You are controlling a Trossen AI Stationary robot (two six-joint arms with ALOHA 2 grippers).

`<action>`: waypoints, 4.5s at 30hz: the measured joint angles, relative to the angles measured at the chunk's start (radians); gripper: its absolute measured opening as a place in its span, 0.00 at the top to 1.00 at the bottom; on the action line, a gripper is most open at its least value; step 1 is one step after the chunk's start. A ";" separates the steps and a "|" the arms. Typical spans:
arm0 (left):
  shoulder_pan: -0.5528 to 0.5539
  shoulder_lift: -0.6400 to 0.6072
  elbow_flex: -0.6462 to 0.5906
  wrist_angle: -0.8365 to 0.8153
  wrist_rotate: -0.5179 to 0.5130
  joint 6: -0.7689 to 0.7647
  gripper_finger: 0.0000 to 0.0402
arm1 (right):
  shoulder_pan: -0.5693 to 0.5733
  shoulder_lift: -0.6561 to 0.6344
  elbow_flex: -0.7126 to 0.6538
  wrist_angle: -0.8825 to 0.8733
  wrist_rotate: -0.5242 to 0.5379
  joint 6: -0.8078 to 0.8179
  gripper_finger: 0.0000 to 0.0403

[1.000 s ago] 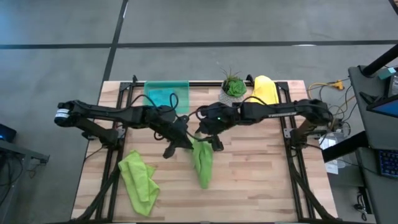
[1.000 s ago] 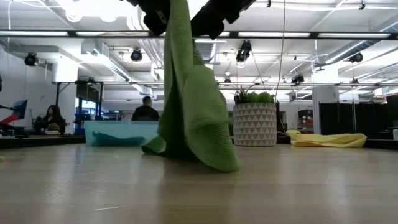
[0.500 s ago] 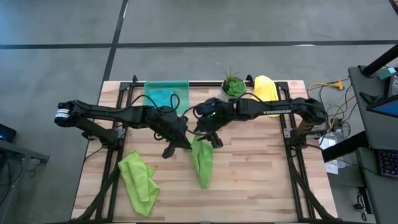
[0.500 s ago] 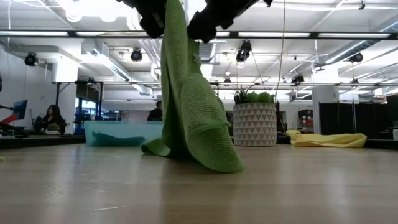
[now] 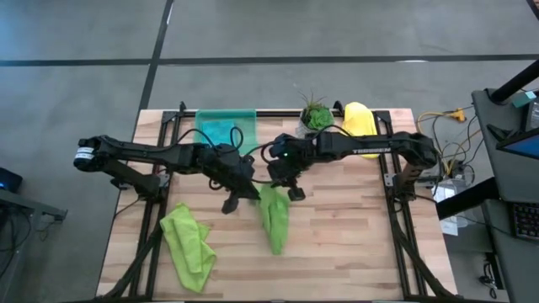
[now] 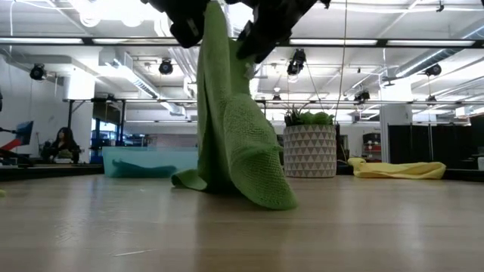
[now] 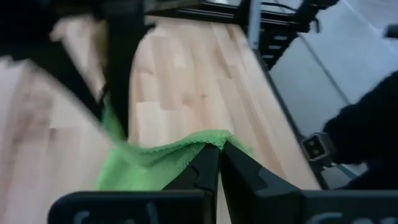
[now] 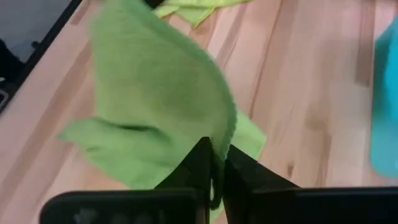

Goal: Fold microfiber towels
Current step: Fold the green microfiber cloth

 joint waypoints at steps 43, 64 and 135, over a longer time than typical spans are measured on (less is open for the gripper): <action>0.046 0.333 0.014 0.404 -0.391 -0.381 0.48 | 0.068 -0.342 0.049 -0.257 0.243 0.462 0.98; 0.046 0.354 -0.026 0.227 -0.611 -0.446 0.48 | 0.068 -0.355 0.049 -0.256 0.242 0.478 0.98; -0.367 -0.045 -0.126 -0.316 -0.481 -0.443 1.00 | 0.663 -0.429 -0.516 -0.120 0.530 1.128 0.98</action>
